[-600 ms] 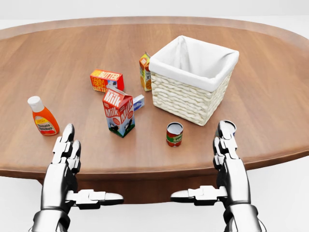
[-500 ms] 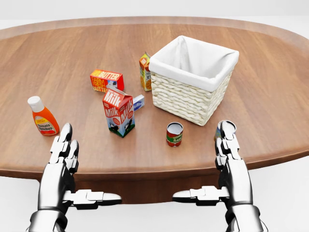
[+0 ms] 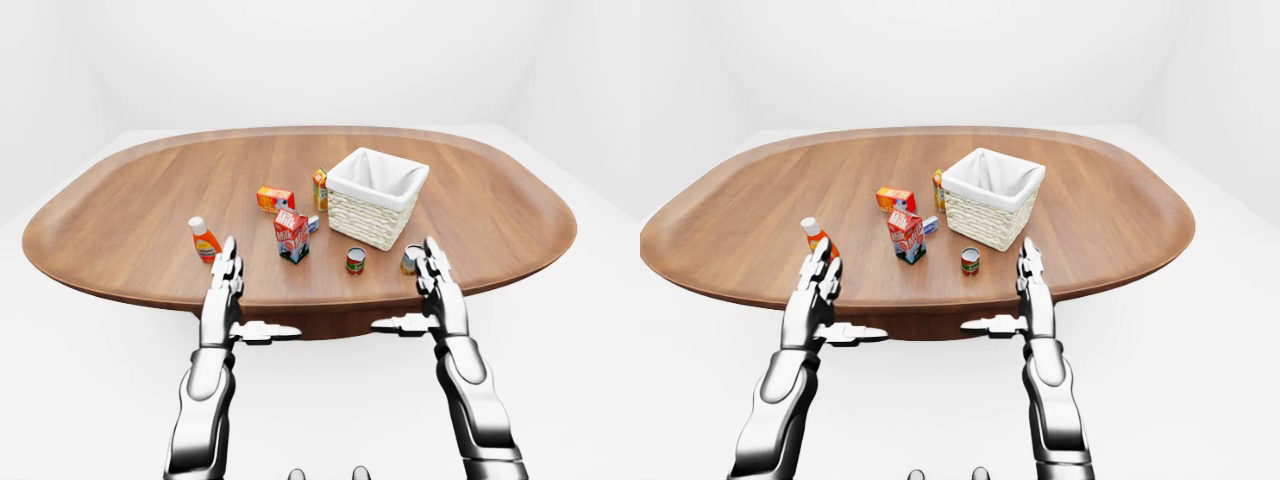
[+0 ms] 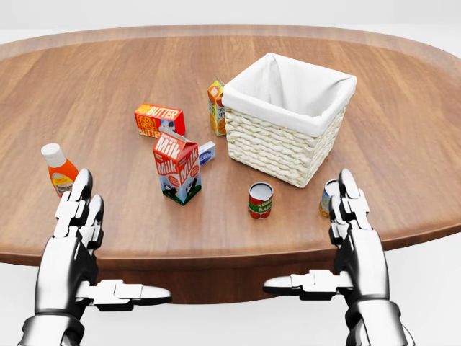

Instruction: Pick up the tomato sauce, and put it in the basket.

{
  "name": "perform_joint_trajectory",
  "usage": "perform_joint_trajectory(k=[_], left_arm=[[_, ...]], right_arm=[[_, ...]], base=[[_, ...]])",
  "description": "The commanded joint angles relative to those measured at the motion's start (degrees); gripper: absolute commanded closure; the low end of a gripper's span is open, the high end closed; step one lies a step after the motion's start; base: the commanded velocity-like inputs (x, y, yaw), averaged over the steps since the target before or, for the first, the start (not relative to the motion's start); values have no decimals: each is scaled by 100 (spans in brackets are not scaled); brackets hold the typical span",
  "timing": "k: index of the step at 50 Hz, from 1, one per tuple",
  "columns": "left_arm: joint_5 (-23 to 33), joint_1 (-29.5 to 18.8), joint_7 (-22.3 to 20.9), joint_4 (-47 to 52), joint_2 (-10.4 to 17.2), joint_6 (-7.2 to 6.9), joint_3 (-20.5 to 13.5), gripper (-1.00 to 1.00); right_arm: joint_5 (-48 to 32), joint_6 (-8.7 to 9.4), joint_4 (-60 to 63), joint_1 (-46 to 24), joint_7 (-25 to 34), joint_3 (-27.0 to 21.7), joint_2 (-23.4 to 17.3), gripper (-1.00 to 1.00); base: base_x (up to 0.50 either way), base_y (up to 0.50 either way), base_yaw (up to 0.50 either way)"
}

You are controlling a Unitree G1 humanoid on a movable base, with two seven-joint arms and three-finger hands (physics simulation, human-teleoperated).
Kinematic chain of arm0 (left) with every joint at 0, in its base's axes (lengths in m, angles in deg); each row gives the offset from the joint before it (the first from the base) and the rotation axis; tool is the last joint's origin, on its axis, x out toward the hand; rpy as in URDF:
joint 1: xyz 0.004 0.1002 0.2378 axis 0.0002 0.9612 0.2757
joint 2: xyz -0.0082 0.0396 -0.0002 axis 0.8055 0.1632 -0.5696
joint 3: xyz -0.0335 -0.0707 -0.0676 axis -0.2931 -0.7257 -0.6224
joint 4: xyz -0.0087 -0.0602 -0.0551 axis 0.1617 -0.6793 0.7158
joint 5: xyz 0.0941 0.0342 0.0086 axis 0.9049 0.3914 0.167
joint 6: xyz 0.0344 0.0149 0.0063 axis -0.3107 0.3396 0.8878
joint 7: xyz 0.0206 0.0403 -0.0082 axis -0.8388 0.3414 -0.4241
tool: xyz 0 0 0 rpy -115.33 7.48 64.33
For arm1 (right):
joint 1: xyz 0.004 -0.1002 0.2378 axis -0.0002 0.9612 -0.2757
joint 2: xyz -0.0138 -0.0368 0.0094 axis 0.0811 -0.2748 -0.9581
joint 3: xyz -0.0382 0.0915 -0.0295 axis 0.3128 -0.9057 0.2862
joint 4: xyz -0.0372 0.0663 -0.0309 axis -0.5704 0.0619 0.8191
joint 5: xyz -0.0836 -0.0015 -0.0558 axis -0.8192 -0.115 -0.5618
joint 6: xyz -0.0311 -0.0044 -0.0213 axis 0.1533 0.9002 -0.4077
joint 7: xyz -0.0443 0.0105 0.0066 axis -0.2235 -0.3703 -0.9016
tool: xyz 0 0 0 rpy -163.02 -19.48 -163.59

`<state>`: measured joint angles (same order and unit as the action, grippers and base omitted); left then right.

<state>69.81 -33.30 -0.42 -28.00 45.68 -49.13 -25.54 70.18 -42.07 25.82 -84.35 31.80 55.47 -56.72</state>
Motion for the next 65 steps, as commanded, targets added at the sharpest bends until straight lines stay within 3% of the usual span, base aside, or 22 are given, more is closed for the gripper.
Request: perform_joint_trajectory(k=[1,13,18,40,65], left_arm=[[11,70,-62,350,-1,0,-26,-100],[20,89,-71,402,-15,0,-13,-100],[29,92,-68,342,-17,0,-9,-100],[45,97,-62,250,-23,0,17,-100],[25,122,-68,266,-30,0,37,-100]], right_arm=[[22,0,194,17,39,-41,-12,-100],[173,0,295,43,107,-15,18,-100],[164,0,863,226,102,130,64,-100],[144,0,689,163,106,152,66,-100],[97,0,697,218,112,267,98,-100]], base=[[0,0,0],[0,0,0],[47,0,0],[41,0,0],[0,-49,0]])
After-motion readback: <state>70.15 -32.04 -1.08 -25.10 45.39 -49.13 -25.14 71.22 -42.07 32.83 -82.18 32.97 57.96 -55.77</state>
